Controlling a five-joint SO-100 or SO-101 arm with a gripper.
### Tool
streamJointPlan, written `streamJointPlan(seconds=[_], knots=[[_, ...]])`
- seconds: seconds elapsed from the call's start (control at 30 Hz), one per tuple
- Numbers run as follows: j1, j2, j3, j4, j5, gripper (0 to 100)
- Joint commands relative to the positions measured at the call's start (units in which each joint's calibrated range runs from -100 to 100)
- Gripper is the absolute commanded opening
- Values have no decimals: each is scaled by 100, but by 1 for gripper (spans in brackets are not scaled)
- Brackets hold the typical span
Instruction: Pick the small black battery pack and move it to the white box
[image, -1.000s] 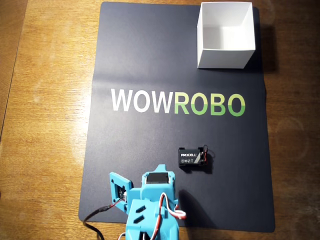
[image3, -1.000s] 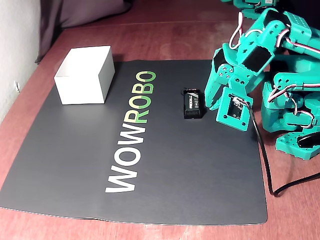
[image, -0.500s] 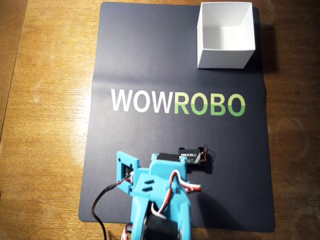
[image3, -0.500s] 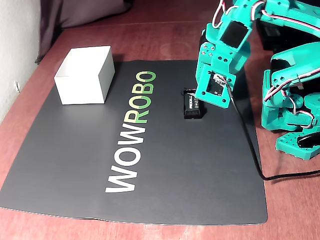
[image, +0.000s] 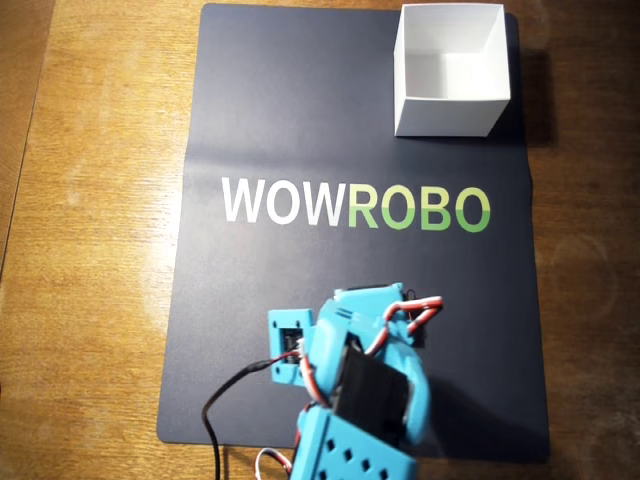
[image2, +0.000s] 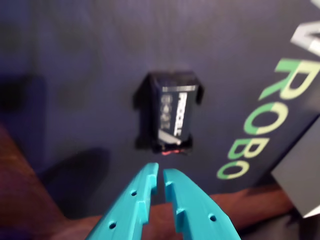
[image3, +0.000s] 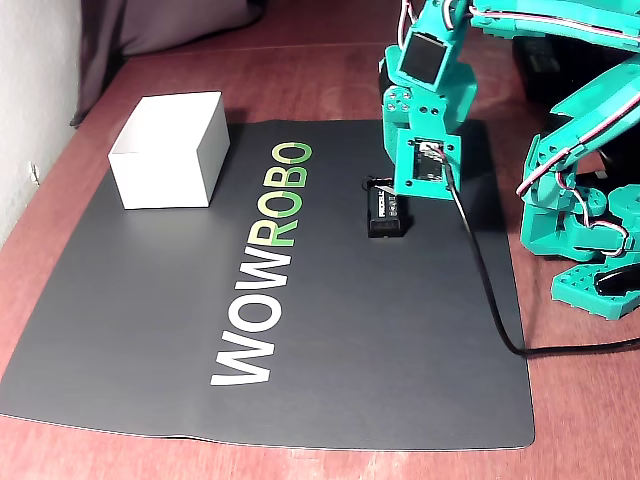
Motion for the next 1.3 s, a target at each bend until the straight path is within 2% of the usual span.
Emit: streamJointPlan(seconds=[0.0,0.17,0.47,0.97,1.17,1.27], knots=[[475,250,-280,-409,78,4],[851,451,-280,-488,84,15],[980,548,-171,-488,850,16],[886,1468,-307,-488,812,16],[874,1521,-534,-488,198,16],[874,1530,-534,-488,143,16]])
